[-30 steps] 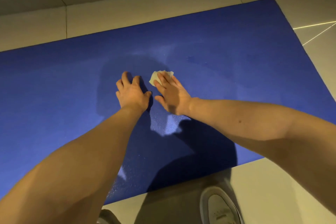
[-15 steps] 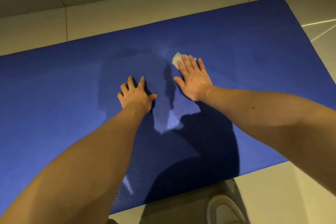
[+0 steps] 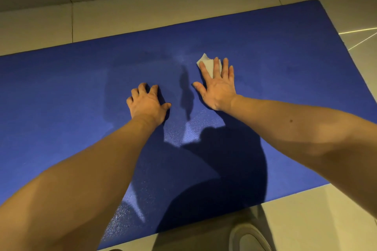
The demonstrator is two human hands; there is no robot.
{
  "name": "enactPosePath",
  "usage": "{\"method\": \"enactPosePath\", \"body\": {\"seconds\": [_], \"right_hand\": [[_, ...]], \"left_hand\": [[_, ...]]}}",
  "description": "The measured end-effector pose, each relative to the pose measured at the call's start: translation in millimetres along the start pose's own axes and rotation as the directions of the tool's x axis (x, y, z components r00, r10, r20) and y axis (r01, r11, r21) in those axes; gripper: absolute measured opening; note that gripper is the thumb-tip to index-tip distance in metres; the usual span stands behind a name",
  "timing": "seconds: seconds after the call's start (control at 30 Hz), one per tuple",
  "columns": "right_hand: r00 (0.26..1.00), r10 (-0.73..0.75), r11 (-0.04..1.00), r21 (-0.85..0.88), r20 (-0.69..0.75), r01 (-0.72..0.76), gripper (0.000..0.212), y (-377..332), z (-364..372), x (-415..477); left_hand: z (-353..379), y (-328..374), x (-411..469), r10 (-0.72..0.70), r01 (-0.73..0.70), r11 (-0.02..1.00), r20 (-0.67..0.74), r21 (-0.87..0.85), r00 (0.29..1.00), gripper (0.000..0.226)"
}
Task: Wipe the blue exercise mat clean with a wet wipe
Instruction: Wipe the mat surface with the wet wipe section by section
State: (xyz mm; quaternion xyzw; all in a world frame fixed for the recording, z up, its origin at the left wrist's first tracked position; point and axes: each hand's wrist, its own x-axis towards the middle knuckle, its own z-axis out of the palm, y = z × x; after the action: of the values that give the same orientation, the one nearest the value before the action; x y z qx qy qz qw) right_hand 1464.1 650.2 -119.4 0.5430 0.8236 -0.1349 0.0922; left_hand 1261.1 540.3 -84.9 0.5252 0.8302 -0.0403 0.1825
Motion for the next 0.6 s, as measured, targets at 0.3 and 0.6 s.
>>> {"method": "enactPosePath", "body": {"seconds": [0.3,0.6], "right_hand": [[0.985,-0.16,0.98,0.112,-0.06,0.166,0.079,-43,13,-2],[0.98,-0.19,0.981,-0.051,-0.05,0.188,0.078,22,1,16]], "left_hand": [[-8,-4,21,-0.116,0.113,0.993,0.075,0.042,0.99,0.099],[-7,-6,22,-0.13,0.124,0.991,0.126,0.049,0.984,0.1]]}}
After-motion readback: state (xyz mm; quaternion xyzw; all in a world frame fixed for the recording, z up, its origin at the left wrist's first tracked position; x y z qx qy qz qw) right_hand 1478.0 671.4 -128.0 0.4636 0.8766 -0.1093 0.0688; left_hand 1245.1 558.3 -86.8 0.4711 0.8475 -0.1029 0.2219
